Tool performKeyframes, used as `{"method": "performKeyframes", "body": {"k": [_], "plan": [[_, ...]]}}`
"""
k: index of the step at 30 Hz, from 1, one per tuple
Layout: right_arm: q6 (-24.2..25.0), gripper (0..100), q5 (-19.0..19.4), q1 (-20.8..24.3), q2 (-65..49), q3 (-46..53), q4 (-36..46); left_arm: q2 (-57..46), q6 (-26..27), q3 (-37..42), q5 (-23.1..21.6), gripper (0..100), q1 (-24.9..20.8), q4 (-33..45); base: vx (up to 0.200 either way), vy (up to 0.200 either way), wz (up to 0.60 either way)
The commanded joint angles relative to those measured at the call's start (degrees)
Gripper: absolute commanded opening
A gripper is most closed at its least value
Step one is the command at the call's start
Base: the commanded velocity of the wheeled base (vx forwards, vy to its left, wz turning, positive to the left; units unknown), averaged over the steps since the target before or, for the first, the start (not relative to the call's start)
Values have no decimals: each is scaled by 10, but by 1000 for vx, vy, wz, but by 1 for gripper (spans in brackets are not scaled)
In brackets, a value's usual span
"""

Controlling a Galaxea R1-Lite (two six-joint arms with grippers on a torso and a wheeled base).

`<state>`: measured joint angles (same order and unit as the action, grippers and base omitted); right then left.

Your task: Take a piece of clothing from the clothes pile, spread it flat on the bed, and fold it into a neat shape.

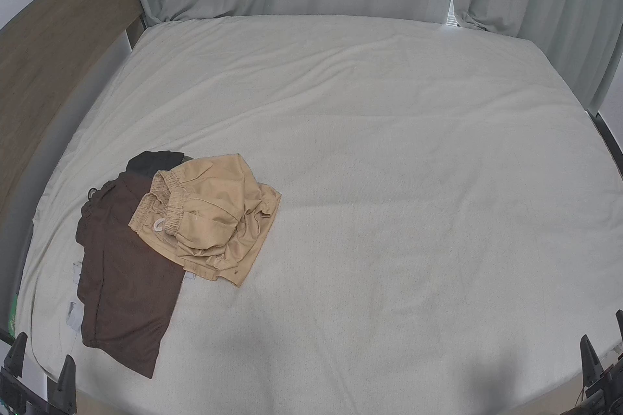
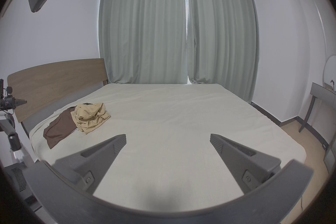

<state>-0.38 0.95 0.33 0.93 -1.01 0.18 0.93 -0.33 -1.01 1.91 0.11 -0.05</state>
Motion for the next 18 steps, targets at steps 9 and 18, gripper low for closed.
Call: {"method": "performKeyframes", "body": {"k": [9,18], "plan": [[-1,100,1,0,-9,10,0,-9,-7,10,2,100,1,-1,0,0,0],[1,100,1,0,-9,10,0,-9,4,9,6,100,1,-83,0,0,0]]}}
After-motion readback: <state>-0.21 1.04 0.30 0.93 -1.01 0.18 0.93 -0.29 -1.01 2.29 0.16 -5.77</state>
